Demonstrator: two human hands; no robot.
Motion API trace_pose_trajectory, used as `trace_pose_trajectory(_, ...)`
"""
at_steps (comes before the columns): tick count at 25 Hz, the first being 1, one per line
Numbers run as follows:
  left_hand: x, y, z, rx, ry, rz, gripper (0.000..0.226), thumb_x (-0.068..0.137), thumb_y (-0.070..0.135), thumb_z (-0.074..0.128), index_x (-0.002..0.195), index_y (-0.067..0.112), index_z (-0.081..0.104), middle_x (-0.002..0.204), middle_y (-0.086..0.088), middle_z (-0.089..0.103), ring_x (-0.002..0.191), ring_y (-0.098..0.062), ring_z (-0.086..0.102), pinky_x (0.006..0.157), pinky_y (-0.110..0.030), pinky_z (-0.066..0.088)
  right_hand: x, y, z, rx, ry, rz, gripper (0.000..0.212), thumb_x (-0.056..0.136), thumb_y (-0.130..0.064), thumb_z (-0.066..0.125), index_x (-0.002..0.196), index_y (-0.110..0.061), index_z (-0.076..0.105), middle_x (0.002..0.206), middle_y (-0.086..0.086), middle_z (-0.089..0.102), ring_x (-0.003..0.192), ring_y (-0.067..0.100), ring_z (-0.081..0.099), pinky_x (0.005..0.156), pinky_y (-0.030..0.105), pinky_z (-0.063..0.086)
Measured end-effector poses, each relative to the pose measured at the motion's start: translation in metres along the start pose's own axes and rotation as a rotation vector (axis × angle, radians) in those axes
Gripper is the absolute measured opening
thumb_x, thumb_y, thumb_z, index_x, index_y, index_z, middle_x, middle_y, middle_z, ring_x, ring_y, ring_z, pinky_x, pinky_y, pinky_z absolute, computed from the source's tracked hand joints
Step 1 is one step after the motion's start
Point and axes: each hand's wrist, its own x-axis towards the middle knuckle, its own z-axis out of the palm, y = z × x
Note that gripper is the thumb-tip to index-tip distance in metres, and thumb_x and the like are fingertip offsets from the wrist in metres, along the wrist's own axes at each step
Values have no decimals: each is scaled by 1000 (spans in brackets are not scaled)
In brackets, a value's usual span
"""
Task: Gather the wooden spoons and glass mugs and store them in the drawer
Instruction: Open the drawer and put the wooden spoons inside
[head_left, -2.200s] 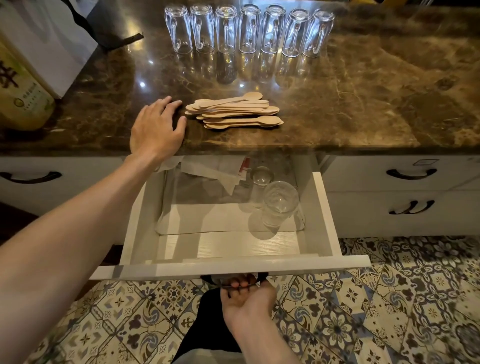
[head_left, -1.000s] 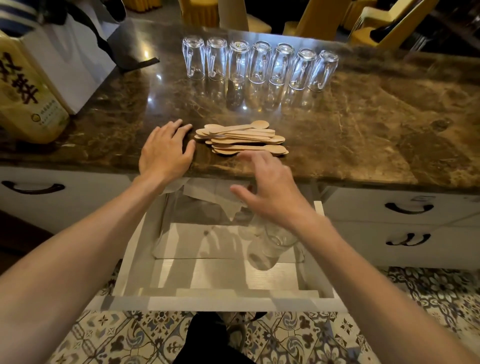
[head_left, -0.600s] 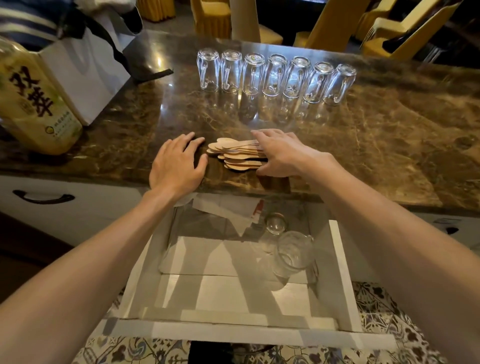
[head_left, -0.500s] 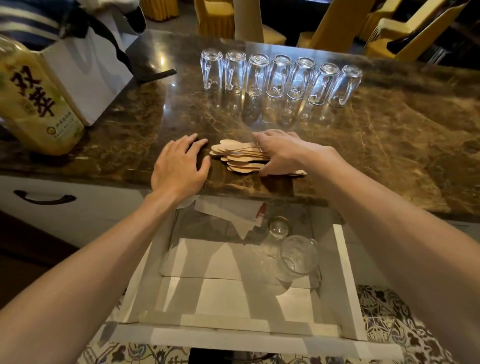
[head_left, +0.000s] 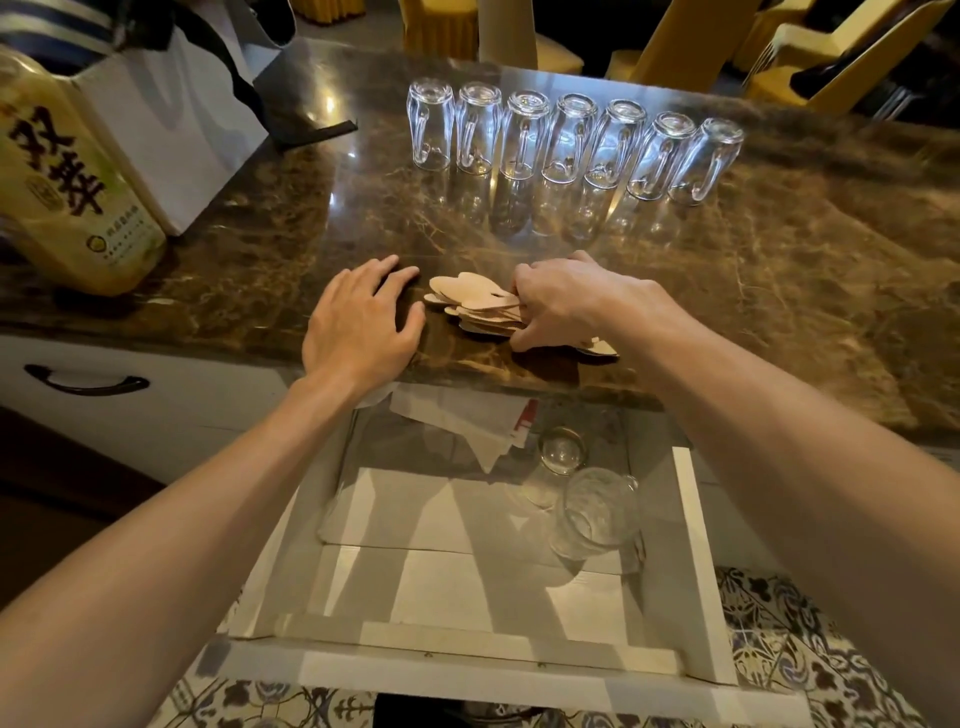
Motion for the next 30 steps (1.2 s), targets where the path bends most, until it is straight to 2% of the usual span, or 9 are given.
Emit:
trace_pose_trajectory(6,0,-4,3,11,-8,-8,49,92,43,37,136,23,45,145,-3,43,135,-19,35,115,-37,20,-12,-21,0,13,-15,65,35,86,-37,61,106,-9,58,77,0,52,70,22,53,62,32,40)
trace_pose_trajectory(9,-1,-5,5,11,-7,-8,49,92,44,37,136,23,45,145,-3,43,135,-19,36,115,-38,20,-18,-26,2,35,43,131,28,82,-35,63,96,-11,62,65,-3,47,59,19,49,53,29,39)
trace_pose_trajectory(12,0,-4,5,14,-5,0,50,91,45,36,135,24,45,144,-3,44,134,-19,36,114,-38,21,-25,-27,4,-10,111,144,27,81,-31,64,100,-11,62,62,-4,43,53,16,44,44,27,31)
trace_pose_trajectory(16,1,-4,6,8,10,3,50,91,46,36,135,24,46,143,-3,45,134,-19,37,114,-38,21,-31,-23,5,18,118,132,33,84,-28,62,111,-10,54,74,0,48,64,20,49,54,32,37)
trace_pose_trajectory(20,9,-5,1,-2,41,3,49,91,45,37,134,24,46,143,-2,45,133,-19,37,114,-38,21,-39,-21,4,92,265,108,21,85,-29,56,93,-14,43,71,-2,46,50,13,40,45,26,27)
trace_pose_trajectory(22,15,-5,-2,-2,59,-2,49,91,44,38,134,23,46,143,-3,45,133,-20,37,114,-38,20,-45,-24,0,134,349,59,23,85,-31,56,89,-18,38,69,-5,44,47,10,37,43,24,25)
trace_pose_trajectory(25,19,-2,-4,-17,53,22,49,90,40,42,135,21,45,143,-5,45,133,-21,37,115,-38,19,-64,-35,0,165,411,-18,22,84,-30,62,94,-18,46,71,-6,50,49,10,42,45,24,29)
trace_pose_trajectory(27,16,-3,-3,-31,17,29,52,86,36,51,136,22,44,145,-5,43,135,-22,34,115,-37,16,-81,-52,9,234,407,-78,26,83,-32,66,101,-20,52,75,-9,53,51,3,42,46,18,30)
trace_pose_trajectory(30,11,-4,0,-57,0,-7,48,90,37,45,135,21,46,145,-6,42,135,-22,34,116,-37,15,-109,-86,30,418,334,-155,28,80,-34,69,102,-24,54,78,-13,56,58,6,51,49,18,37)
